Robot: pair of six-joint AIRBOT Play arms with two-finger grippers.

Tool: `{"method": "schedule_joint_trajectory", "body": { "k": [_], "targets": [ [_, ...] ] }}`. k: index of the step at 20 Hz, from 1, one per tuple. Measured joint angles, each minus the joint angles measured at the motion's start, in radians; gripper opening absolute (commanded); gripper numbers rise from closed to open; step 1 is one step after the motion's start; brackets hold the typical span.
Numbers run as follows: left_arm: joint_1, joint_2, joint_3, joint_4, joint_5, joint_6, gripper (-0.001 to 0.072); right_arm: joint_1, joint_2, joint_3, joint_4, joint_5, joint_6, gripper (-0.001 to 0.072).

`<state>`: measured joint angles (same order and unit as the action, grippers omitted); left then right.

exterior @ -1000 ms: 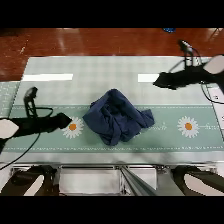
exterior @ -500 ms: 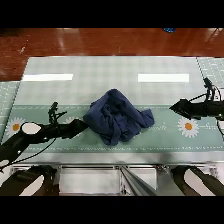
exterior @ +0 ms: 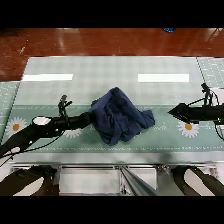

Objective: Fold the shirts.

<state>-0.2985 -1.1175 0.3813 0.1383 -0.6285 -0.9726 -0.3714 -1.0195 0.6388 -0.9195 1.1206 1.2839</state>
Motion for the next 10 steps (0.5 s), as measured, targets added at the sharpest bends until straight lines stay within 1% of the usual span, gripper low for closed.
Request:
{"method": "schedule_joint_trajectory", "body": {
  "k": [3,5,8,10],
  "targets": [
    [-0.007,-0.024,0.048,-0.029,-0.058,0.069,0.0015,0.000,-0.041,-0.026,-0.009,0.006,0.018,0.0404],
    [-0.010,-0.031,0.071,-0.037,-0.085,0.095,0.0015,0.001,-0.081,-0.051,0.002,0.024,0.018,0.0404],
    [-0.011,-0.036,0.086,-0.043,-0.130,0.112,0.0015,0.035,-0.147,-0.075,0.038,0.039,-0.008,0.0404],
    [-0.012,-0.037,0.091,-0.046,-0.156,0.118,0.0015,0.089,-0.196,-0.083,0.076,0.017,-0.023,0.0404]
  ]
}}
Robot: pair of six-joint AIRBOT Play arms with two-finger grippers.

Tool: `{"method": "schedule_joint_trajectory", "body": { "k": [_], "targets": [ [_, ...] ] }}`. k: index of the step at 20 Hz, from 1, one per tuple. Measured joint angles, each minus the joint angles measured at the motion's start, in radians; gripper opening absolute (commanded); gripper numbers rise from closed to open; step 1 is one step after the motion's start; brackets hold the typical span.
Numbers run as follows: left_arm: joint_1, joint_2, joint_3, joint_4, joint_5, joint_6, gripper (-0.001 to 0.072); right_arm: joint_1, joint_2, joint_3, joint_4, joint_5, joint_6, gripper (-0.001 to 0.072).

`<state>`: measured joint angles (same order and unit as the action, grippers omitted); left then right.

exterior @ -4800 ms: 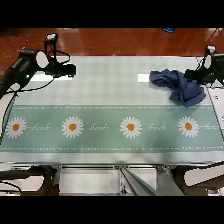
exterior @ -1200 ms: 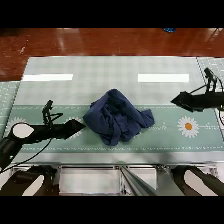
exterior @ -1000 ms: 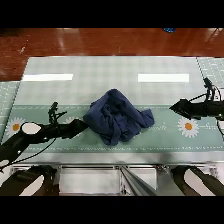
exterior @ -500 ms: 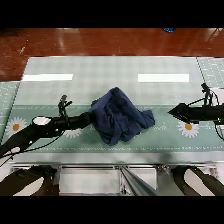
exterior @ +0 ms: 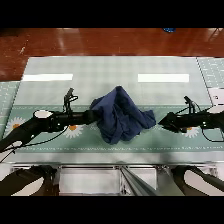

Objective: Fold the shirts.

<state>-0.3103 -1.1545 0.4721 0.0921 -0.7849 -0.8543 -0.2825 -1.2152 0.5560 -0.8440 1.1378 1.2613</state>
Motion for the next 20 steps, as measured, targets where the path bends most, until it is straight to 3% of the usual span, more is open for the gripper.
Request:
{"method": "schedule_joint_trajectory", "body": {
  "k": [2,3,5,8,12,20],
  "targets": [
    [0.000,-0.001,0.002,-0.002,-0.009,0.004,0.0015,0.061,-0.041,-0.002,0.061,-0.034,-0.010,0.0392],
    [0.000,-0.001,0.003,-0.002,-0.017,0.005,0.0015,0.094,-0.061,0.001,0.094,-0.062,-0.013,0.0322],
    [0.000,-0.001,0.004,-0.002,-0.024,0.006,0.0015,0.151,-0.097,0.018,0.135,-0.135,-0.021,0.0026],
    [0.007,0.000,0.014,0.019,-0.030,0.008,0.0015,0.214,-0.123,0.093,0.174,-0.180,-0.059,0.0026],
    [0.137,0.031,0.126,0.124,-0.158,-0.033,0.0014,0.211,-0.086,0.368,0.179,-0.077,-0.069,0.0026],
    [0.530,0.185,0.705,0.192,-0.306,-0.225,0.0014,0.125,0.097,1.116,0.069,0.032,0.032,0.0026]
  ]
}}
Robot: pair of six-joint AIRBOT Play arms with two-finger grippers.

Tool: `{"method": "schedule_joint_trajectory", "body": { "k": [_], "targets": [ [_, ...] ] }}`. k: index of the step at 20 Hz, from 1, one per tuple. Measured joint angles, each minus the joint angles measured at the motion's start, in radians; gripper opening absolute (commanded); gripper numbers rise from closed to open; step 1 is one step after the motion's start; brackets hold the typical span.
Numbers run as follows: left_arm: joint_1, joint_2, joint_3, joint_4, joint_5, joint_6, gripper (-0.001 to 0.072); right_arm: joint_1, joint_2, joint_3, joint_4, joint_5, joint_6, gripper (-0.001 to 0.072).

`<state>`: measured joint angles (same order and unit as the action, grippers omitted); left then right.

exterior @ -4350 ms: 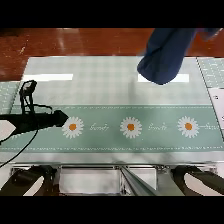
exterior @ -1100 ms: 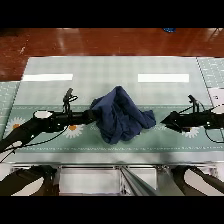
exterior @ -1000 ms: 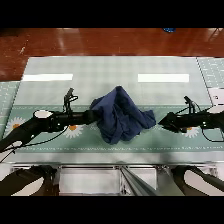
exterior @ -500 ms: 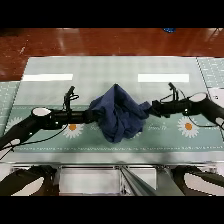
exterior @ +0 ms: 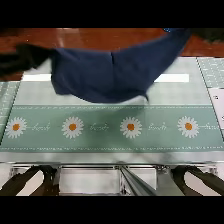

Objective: Fold the shirts.

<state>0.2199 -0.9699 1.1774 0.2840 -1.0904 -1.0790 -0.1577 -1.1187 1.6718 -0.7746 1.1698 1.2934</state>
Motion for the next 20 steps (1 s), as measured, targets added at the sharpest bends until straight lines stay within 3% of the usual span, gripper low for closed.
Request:
{"method": "schedule_joint_trajectory", "body": {
  "k": [5,10,15,20],
  "targets": [
    [0.119,0.085,0.366,0.033,-0.085,-0.048,0.0014,-0.009,0.174,0.204,-0.132,0.007,0.024,0.0026],
    [0.162,0.229,0.509,0.331,-0.233,-0.160,0.0014,-0.010,0.337,0.247,-0.314,0.062,0.058,0.0026],
    [0.116,0.390,0.362,0.576,-0.349,-0.315,0.0014,-0.003,0.395,0.195,-0.522,0.230,0.120,0.0026],
    [0.031,0.475,-0.037,0.639,-0.384,-0.362,0.0014,0.003,0.394,-0.080,-0.446,0.216,0.132,0.0026]
  ]
}}
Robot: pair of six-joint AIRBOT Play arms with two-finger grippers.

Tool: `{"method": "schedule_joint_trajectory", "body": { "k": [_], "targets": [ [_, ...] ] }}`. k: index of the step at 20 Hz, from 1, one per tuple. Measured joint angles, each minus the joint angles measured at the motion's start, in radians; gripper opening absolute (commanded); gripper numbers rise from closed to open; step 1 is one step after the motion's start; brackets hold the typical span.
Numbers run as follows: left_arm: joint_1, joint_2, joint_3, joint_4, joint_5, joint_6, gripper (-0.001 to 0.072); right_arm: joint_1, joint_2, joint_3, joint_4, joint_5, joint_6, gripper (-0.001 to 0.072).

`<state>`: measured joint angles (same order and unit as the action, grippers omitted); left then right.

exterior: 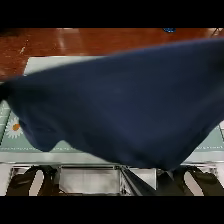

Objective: Fold the shirts.

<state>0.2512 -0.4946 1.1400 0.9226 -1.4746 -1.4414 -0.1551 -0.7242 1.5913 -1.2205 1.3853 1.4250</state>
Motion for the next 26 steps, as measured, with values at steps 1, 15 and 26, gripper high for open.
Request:
{"method": "schedule_joint_trajectory", "body": {
  "k": [1,15,26],
  "targets": [
    [-0.021,0.001,-0.097,-0.008,0.024,0.000,0.0015,0.001,-0.011,-0.069,0.030,-0.023,-0.011,0.0026],
    [-0.328,-0.731,-0.322,-0.048,0.620,0.019,0.0510,-0.003,-0.671,-0.177,0.231,-0.334,-0.034,0.0407],
    [0.040,-0.697,-0.220,0.226,0.213,-0.002,0.0509,-0.314,-0.661,-0.273,0.260,-0.073,-0.116,0.0405]
  ]
}}
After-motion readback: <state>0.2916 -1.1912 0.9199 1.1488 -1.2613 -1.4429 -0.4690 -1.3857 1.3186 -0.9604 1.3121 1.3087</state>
